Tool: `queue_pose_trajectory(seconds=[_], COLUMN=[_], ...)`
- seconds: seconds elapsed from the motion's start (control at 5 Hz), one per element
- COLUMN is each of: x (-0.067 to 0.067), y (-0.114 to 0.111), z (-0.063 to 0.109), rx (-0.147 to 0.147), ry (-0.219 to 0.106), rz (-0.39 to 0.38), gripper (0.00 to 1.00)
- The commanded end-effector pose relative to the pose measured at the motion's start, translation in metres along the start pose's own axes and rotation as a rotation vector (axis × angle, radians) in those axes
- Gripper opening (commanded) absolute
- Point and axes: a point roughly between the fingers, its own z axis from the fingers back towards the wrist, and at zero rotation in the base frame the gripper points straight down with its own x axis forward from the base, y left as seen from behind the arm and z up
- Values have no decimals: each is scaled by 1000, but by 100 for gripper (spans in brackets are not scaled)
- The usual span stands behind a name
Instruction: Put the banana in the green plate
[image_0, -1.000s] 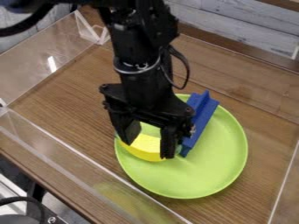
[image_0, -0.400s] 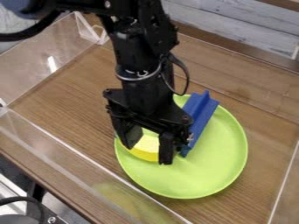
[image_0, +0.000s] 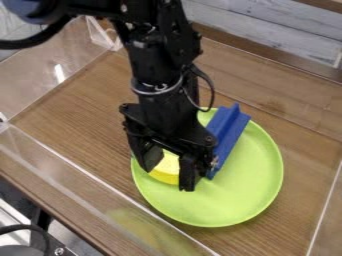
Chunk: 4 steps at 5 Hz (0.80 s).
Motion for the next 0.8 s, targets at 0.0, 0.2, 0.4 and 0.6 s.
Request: queue_pose_trajectory(seconds=[0.0, 0.2, 0.4, 0.6], x=[3, 3, 3, 4], y=[2, 4, 6, 9], z=[2, 1, 0, 0], rx=[-5, -9, -14, -17], ry=[-11, -11, -11, -12], rz=[-28, -55, -86, -120], gripper=[100, 100, 100, 100])
